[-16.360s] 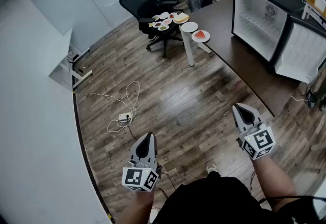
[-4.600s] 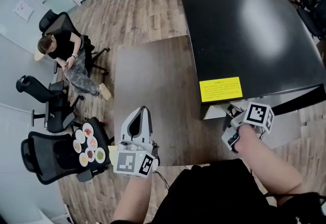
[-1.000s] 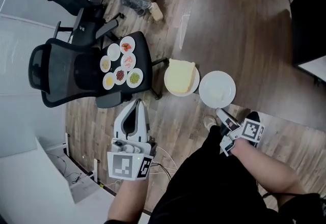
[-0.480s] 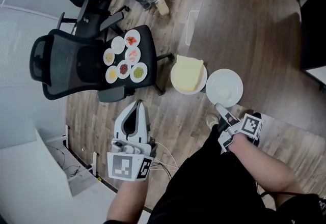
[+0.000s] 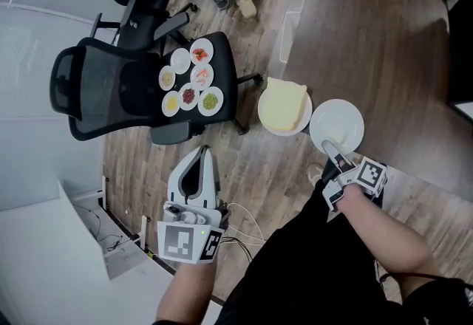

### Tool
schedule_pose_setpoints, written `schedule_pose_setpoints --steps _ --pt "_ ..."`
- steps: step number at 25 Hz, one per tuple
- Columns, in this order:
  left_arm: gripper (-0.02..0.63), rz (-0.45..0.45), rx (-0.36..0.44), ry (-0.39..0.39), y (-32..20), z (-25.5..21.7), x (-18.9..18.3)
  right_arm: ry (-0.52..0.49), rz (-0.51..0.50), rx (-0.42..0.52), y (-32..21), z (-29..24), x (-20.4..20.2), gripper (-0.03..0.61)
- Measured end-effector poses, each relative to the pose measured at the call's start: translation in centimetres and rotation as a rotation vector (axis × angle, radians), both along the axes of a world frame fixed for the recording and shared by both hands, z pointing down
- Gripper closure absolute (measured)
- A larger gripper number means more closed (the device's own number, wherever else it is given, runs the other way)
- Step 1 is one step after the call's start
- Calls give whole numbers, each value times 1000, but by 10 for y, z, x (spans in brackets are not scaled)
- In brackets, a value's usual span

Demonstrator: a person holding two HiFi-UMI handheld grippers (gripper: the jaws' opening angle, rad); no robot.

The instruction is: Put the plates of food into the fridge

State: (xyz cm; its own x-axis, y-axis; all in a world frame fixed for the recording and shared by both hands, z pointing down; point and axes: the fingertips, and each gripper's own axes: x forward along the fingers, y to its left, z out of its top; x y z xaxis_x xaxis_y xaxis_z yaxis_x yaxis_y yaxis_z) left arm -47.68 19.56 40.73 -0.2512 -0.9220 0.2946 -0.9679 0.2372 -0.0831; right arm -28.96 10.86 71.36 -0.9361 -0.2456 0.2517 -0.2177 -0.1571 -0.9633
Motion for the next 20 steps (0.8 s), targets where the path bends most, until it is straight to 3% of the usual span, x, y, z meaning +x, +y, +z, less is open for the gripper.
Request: schedule_pose_setpoints --steps 1,7,20 --pt "609 -1 0 -1 1 0 0 2 1 4 -1 1 0 468" --pt "609 1 10 2 1 -2 1 -17 -7 43 1 -9 2 552" --pt "609 68 68 3 -29 -27 28 -167 9 81 -15 -81 12 561"
